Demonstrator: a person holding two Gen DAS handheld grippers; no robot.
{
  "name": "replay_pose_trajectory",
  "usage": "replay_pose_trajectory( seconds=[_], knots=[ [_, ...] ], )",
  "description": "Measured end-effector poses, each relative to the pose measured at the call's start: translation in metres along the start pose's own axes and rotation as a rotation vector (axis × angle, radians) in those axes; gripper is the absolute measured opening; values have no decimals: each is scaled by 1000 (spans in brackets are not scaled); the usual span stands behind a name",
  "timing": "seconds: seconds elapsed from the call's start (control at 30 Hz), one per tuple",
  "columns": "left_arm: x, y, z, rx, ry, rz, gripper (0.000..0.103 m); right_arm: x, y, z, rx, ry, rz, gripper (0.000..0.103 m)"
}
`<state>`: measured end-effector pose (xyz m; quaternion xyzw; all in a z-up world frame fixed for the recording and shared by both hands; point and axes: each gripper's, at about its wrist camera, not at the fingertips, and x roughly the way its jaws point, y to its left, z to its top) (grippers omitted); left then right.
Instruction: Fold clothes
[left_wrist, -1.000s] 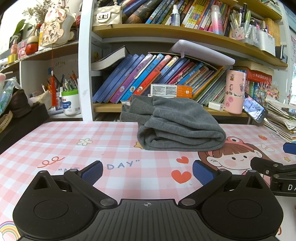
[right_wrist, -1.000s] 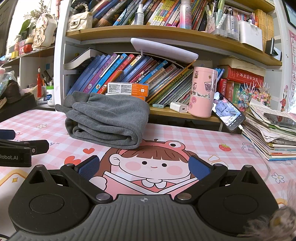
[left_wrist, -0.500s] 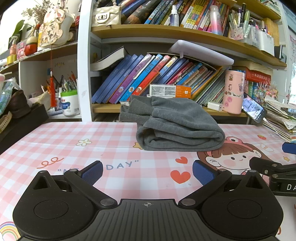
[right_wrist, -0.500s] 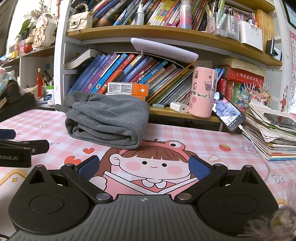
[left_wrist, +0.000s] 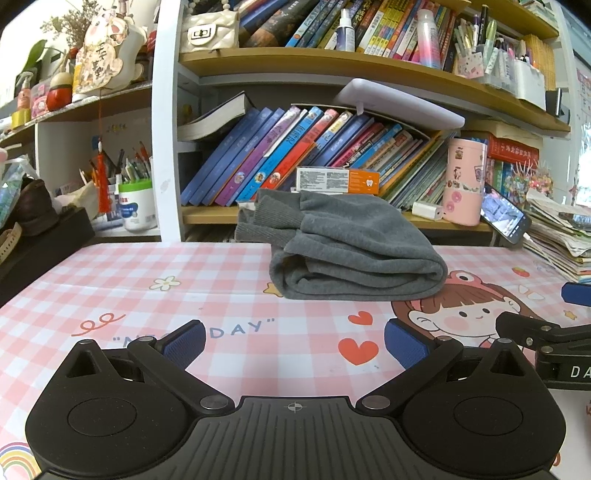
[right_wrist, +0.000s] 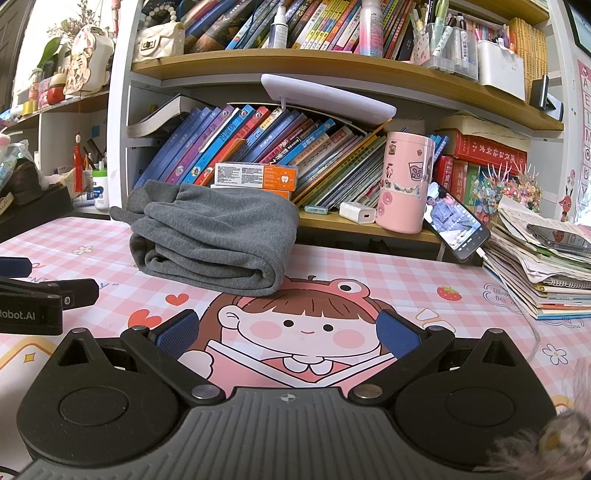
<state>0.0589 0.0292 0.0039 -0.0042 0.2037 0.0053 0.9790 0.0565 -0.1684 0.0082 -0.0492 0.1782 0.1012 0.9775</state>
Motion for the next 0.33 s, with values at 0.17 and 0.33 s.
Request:
replay_pose_trajectory(
  seconds=[0.17,0.33],
  knots=[
    [0,0,0,-2,-1,0,103,0,0,0,0,2,0,103],
    [0,0,0,0,-2,1,103,1,0,0,-2,3,1,103]
  ],
)
